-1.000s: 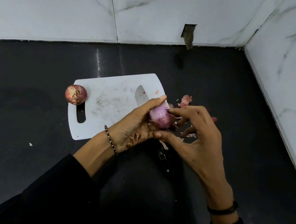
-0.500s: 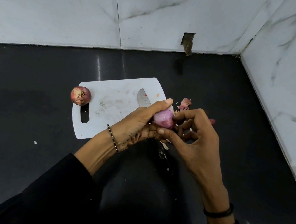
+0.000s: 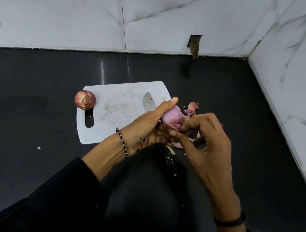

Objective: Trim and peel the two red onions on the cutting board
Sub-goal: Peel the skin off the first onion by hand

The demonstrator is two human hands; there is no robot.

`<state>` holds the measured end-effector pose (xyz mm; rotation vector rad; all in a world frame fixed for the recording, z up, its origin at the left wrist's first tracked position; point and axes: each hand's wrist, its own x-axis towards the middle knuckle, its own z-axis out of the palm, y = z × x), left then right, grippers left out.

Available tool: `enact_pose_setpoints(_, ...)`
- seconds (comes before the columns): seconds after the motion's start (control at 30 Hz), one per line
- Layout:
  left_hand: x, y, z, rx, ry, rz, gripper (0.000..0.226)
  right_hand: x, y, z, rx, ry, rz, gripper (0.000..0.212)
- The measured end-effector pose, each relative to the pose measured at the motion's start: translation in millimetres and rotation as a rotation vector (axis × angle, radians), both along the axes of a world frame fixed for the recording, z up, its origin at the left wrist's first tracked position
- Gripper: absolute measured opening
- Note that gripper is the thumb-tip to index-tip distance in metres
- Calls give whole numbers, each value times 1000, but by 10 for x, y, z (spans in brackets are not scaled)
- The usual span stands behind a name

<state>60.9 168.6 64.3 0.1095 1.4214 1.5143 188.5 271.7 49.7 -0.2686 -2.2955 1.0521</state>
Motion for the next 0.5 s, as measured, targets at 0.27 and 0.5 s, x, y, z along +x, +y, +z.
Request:
enact_pose_setpoints(0.27, -53, 54, -69, -97, -108, 2, 85, 28, -24, -1, -52, 15, 21, 15)
enact_pose_setpoints(0.5, -140, -21, -127, -86, -141, -129, 90, 103, -31, -11, -331, 5, -67, 15)
